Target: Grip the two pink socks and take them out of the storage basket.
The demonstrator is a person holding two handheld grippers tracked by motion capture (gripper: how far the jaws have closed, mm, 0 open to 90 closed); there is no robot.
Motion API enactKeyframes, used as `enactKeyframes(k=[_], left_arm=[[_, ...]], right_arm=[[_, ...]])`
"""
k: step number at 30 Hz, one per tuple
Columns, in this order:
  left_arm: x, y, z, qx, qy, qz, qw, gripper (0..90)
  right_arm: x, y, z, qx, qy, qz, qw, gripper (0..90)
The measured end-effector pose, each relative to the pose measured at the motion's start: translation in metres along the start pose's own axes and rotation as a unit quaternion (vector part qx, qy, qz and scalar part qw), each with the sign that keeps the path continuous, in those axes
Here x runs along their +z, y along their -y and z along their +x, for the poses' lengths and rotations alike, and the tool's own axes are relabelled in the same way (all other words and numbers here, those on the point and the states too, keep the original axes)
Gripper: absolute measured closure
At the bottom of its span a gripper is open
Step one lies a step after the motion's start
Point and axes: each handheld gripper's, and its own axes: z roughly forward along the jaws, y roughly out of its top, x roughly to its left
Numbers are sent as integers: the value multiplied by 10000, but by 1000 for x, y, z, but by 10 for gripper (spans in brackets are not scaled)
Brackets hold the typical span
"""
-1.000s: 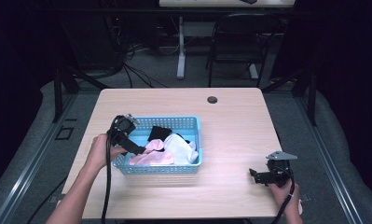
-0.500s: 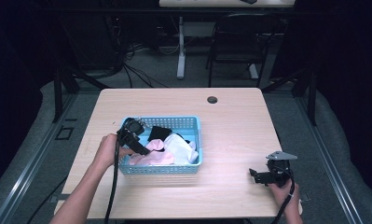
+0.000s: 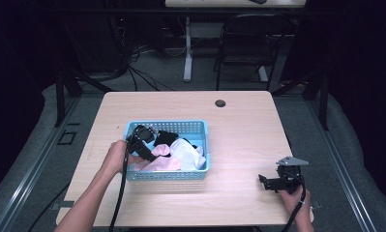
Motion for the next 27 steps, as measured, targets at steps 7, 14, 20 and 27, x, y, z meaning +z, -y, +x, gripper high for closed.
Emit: enactKeyframes(k=[7,14,20,27], left_arm=[[3,0,-1,-34,5,30,10000,783],[-2,-1,-1,-39,5,73,10000,831],[-14,-2,0,13,-55,89,9999,836],[-25,-5,1,28,-111,58,9999,840]], right_arm=[[0,0,0,2,-1,1,10000,3],[0,0,0,12,-10,-11,10000,3],[0,0,0,2,-4,-2,10000,3],[0,0,0,10,-9,-11,10000,4]])
